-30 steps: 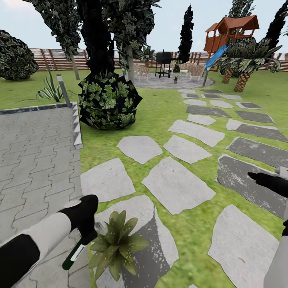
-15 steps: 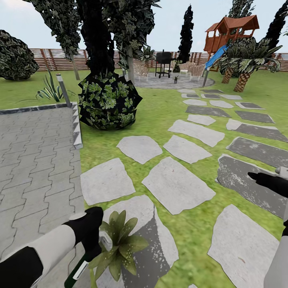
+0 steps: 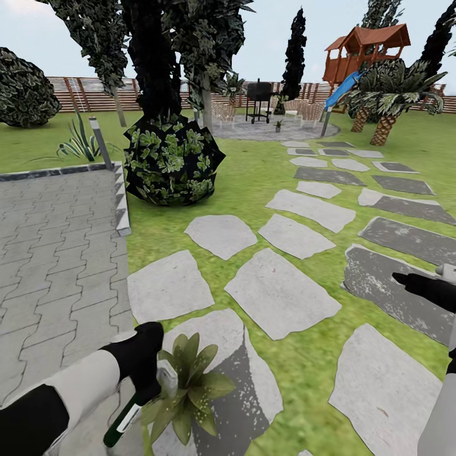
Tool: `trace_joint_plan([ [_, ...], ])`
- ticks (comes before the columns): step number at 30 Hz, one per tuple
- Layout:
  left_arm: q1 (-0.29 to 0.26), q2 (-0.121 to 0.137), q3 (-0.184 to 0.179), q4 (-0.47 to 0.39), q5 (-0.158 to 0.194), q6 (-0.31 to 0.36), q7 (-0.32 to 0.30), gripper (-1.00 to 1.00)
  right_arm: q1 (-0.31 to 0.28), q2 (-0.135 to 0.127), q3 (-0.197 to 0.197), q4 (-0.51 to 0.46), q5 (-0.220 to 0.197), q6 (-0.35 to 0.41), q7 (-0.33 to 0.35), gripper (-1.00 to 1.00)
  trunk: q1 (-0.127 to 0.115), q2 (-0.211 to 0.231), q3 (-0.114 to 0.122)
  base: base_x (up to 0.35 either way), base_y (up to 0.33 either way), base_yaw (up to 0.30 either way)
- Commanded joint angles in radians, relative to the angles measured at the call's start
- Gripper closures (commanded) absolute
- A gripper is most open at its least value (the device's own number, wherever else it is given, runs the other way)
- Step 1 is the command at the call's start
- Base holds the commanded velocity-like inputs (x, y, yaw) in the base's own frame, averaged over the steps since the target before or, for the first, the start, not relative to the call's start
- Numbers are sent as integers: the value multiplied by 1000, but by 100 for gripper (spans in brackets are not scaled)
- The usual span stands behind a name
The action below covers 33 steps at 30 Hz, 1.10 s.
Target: Pick up the pesticide atomizer in the garden and spray insectifuge to fully cover both potted plants in the garden.
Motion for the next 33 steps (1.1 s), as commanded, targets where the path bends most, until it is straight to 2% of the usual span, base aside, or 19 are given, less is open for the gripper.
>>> trace_joint_plan([
  [1,-8,1,-1,-3,-8,7,-11,100,-1,0,-1,-1,11,3,10,-100,0,0,-1,0,0,0],
  [9,-21,0,-1,-5,-8,7,-10,100,-1,0,0,-1,10,3,10,-100,0,0,-1,-8,0,0],
  [16,-21,1,-1,-5,-8,7,-10,100,-1,0,0,-1,11,3,10,-100,0,0,-1,-278,17,-55],
  [21,-21,1,-3,-5,-8,7,-5,100,-1,0,0,-1,10,3,10,-100,0,0,-1,-146,277,-126],
  [27,-21,0,-2,-5,-8,7,45,100,-1,0,0,-2,10,3,10,-100,0,0,-1,80,331,-7],
  [33,-21,-1,1,-5,-8,7,54,100,-1,0,0,-2,11,3,10,-100,0,0,-1,21,312,-139],
])
